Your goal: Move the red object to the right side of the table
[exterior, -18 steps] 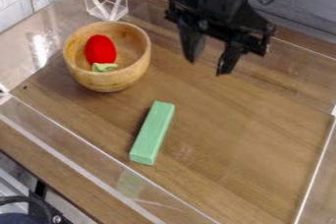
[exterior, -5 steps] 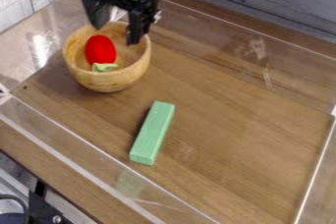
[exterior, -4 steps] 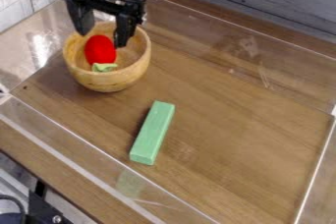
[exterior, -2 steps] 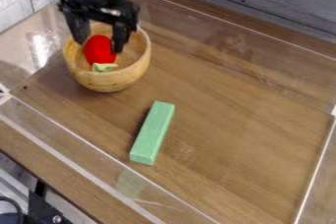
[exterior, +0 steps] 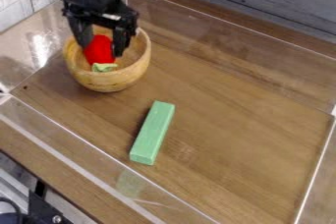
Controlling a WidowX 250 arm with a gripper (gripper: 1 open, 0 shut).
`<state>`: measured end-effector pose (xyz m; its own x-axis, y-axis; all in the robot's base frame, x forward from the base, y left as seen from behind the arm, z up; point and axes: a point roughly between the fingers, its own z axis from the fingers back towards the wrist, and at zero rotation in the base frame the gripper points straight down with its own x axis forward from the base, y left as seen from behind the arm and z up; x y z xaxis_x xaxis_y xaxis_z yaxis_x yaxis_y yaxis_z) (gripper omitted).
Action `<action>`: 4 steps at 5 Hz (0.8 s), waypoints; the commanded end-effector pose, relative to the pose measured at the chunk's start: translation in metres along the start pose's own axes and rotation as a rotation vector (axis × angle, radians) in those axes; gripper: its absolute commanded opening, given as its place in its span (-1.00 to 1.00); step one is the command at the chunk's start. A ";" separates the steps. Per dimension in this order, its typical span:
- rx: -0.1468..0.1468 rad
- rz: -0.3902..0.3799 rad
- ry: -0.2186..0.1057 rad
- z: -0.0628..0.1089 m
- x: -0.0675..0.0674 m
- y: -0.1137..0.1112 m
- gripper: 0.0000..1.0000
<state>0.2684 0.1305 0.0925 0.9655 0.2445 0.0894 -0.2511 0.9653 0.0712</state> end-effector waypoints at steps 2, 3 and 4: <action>0.003 0.067 -0.040 0.006 0.019 0.018 1.00; 0.007 0.139 -0.030 -0.005 0.024 0.026 1.00; -0.003 0.119 -0.026 -0.004 0.026 0.026 1.00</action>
<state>0.2815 0.1561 0.0796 0.9332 0.3511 0.0760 -0.3553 0.9334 0.0503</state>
